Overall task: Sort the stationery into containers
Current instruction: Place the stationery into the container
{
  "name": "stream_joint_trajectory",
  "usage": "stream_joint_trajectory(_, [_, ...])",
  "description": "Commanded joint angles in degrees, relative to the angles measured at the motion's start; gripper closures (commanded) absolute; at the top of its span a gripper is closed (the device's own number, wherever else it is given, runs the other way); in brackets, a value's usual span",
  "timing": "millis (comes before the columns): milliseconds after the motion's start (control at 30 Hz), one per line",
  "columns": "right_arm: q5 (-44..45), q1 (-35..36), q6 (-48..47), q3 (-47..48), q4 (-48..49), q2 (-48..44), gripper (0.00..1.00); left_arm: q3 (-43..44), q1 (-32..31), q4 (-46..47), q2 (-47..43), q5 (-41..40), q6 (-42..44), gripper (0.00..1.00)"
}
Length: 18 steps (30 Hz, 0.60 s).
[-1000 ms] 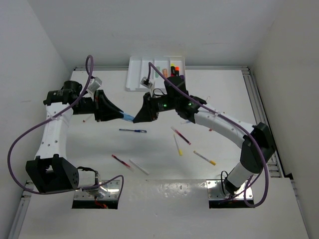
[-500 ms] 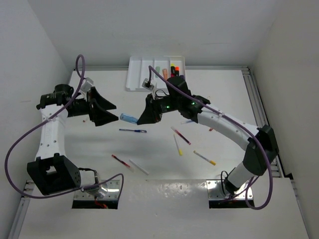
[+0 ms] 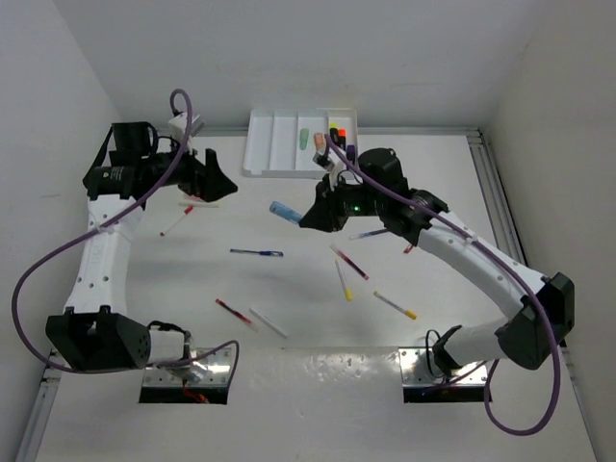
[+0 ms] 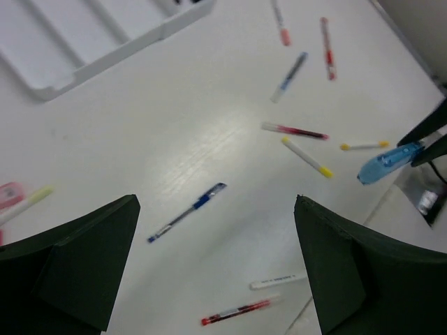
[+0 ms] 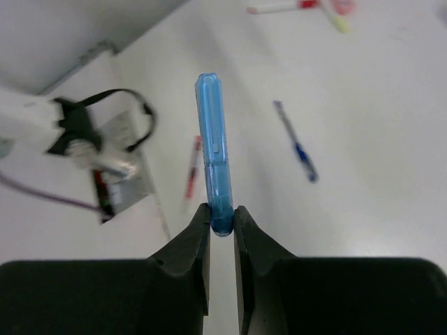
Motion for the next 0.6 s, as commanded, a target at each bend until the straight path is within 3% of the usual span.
stream_joint_trajectory(0, [16.5, -2.4, -0.8, -0.1, -0.2, 0.1, 1.0, 0.2, -2.4, 11.9, -5.6, -23.0, -10.3, 0.0])
stream_joint_trajectory(100, [25.8, -4.7, -0.5, 2.7, 0.0, 4.0, 1.0, -4.2, -4.4, 19.4, -12.2, -32.9, -9.0, 0.0])
stream_joint_trajectory(200, [28.6, -9.2, 3.7, 7.8, 1.5, 11.3, 1.0, -9.3, -7.2, 25.8, -15.0, -45.3, -11.1, 0.0])
stream_joint_trajectory(267, [29.6, -12.6, 6.9, 12.1, 4.0, 17.9, 1.0, -10.4, -8.6, 27.1, -15.5, -49.6, -12.0, 0.0])
stream_joint_trajectory(467, [30.0, -16.1, 9.3, 24.8, 10.2, 33.7, 1.0, -9.1, -11.3, 25.2, -14.1, -48.8, -9.1, 0.0])
stream_joint_trajectory(533, [30.2, -16.0, 8.2, 28.9, 11.5, 38.9, 1.0, -9.7, -14.0, 27.8, -15.5, -53.6, -3.9, 0.0])
stream_joint_trajectory(567, [30.5, -16.0, 8.2, 31.5, 12.1, 40.7, 1.0, -10.4, -14.5, 29.0, -15.9, -60.1, 0.3, 0.0])
